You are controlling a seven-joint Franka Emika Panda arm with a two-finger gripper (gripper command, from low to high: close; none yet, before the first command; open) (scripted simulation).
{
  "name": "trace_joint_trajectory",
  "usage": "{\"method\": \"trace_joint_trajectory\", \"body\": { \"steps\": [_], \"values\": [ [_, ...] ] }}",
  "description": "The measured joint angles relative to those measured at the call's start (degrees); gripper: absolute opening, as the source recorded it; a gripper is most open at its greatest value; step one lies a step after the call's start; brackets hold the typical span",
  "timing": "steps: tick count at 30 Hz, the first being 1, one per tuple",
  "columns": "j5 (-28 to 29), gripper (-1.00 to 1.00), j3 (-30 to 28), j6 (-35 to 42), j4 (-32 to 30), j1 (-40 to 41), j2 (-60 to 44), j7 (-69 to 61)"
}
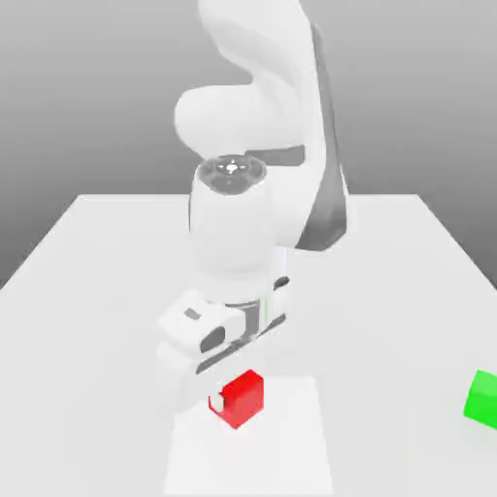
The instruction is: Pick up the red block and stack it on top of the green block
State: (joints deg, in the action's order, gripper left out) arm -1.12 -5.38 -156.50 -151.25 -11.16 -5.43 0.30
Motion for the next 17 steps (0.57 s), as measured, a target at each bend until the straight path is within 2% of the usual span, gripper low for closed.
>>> {"method": "trace_joint_trajectory", "body": {
  "steps": [9, 13, 14, 17],
  "values": [
    [3.2, -1.00, 13.1, 6.9, 9.2, -17.2, -2.4, 12.9],
    [6.8, -1.00, 14.3, 2.2, 12.4, -22.2, -10.4, 17.8],
    [7.4, 1.00, 14.2, 0.8, 12.6, -22.5, -11.9, 18.4],
    [7.4, 1.00, 14.2, 0.8, 12.6, -22.5, -11.9, 18.4]
  ]
}}
